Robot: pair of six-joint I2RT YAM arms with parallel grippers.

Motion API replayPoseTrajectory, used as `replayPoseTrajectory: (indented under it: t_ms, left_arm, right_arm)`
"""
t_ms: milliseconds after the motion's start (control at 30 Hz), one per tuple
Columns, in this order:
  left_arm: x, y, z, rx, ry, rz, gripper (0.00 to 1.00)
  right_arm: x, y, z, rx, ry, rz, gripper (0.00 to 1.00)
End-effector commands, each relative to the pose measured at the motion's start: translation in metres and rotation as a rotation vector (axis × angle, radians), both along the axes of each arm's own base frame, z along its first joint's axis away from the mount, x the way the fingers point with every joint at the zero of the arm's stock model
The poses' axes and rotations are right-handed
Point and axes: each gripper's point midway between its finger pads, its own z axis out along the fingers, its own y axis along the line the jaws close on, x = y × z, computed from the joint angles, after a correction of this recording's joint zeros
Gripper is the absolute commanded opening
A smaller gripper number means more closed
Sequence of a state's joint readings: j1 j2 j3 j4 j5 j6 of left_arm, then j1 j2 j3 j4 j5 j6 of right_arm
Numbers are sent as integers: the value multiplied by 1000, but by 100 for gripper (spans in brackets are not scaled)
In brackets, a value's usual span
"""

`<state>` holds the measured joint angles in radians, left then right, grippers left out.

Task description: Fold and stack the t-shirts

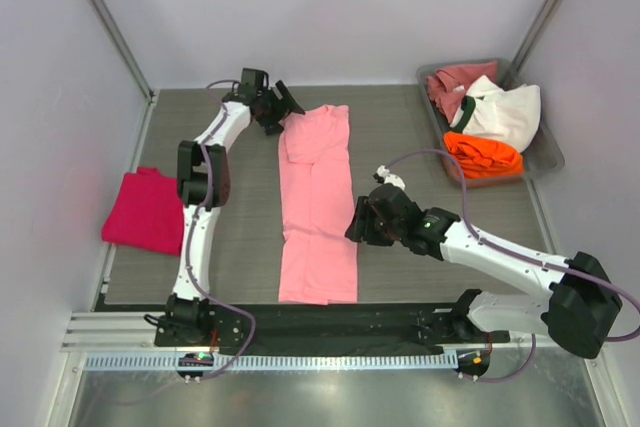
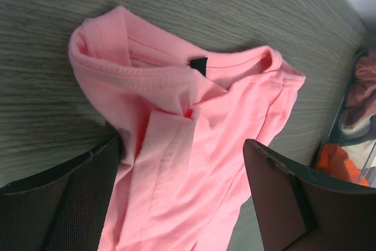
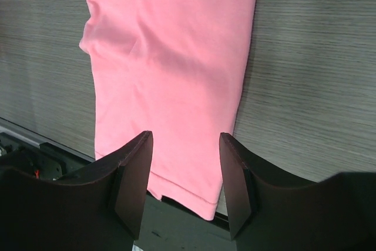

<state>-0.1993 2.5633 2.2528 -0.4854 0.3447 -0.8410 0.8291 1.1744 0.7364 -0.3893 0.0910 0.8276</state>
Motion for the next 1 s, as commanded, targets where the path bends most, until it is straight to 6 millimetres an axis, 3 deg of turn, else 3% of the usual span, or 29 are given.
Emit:
replayPoseTrajectory:
  t_ms: [0,200,300,400,433,533,567,633,667,733,800,867,900,933,967]
  left_arm:
    - [-15,10,39,8,-19,-37,86]
    - [-58,21,75,64,-23,-92,92]
    - [-87,33,95,112,-39,-77,95]
    - [-124,37,104,146,-24,-68,96]
    - [-149,38,106,157,-11,-73,96]
    - [-195,29,97,197,15,-99,96]
    - [-226,29,90,201,41,-108,96]
    - [-265,18,80,208,53,-148,95]
    - [-294,21,73,216,63,-161,95]
    - [-329,11,66,229,75,-202,93]
    - [-369,14,55,236,108,-216,92]
    - [-400,13,48,234,129,-246,92]
    - [-410,16,55,213,110,-240,92]
    - [-428,22,41,215,158,-225,91]
    - [-436,24,39,206,169,-222,88]
  right_arm:
    - [1,-9,1,-15,-28,-6,55]
    - [-17,-17,-23,-27,44,-2,56]
    - [-39,-12,-40,3,131,59,55]
    - [-61,-8,-51,5,185,97,54]
    - [-67,-9,-54,8,203,82,54]
    - [-79,-7,-55,35,214,76,50]
    - [-82,-7,-55,42,218,74,50]
    - [-93,-7,-58,62,232,80,47]
    - [-96,-5,-58,80,246,68,47]
    - [-101,-2,-61,92,253,77,47]
    - [-104,3,-60,98,248,87,47]
    - [-105,6,-61,95,248,97,47]
    - [-104,8,-61,97,247,100,46]
    - [-103,11,-59,101,245,102,45]
    - [-105,10,-64,86,256,101,44]
